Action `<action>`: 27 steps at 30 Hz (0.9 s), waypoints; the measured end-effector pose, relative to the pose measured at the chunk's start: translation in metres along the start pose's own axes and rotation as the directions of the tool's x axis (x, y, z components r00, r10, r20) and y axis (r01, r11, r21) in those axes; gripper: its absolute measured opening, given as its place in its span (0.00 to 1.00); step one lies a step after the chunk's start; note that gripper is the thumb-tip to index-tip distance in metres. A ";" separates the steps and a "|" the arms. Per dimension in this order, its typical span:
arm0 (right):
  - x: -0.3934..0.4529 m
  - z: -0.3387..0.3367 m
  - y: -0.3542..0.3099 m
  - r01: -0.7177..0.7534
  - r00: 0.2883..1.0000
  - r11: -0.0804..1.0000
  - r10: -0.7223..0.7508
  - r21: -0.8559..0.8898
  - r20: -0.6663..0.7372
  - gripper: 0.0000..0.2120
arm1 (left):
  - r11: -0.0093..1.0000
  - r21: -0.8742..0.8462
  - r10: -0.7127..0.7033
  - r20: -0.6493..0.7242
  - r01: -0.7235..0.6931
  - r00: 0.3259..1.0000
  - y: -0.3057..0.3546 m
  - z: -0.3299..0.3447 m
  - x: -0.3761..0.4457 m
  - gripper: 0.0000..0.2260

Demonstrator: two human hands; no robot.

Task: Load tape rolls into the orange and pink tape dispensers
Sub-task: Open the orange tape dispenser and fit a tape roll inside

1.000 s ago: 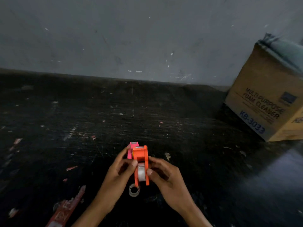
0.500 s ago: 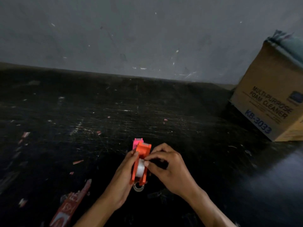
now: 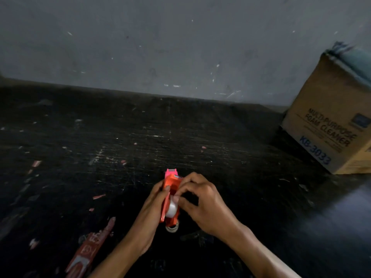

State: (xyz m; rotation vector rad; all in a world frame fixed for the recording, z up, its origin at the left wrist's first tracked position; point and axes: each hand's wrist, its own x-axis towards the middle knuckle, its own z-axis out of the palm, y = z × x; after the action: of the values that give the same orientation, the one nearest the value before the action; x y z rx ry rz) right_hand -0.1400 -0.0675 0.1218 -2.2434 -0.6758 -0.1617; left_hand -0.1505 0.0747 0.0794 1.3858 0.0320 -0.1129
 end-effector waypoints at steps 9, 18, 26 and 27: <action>0.013 -0.024 0.002 0.097 0.982 0.981 -0.122 -0.169 -0.142 0.01 | 1.000 0.010 0.012 0.038 -0.013 0.999 0.005 0.009 -0.010 0.14; 0.040 -0.052 0.015 -0.150 0.985 0.983 0.140 0.101 0.106 0.11 | 0.999 0.011 -0.035 0.120 0.034 0.992 0.002 0.007 -0.011 0.23; 0.044 -0.039 0.041 -0.523 0.838 0.755 0.369 0.396 0.402 0.09 | 1.000 0.011 0.025 0.103 -0.026 0.994 0.000 0.014 -0.005 0.26; 0.042 -0.036 0.046 -0.530 0.839 0.737 0.385 0.420 0.383 0.07 | 1.000 0.018 0.017 0.079 -0.019 0.997 -0.002 0.017 -0.003 0.26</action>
State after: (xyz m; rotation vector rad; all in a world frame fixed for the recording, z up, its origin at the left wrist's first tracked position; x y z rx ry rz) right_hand -0.0776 -0.1012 0.1300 -1.8431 -0.2248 0.5355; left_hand -0.1542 0.0578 0.0810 1.3987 -0.0477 -0.1533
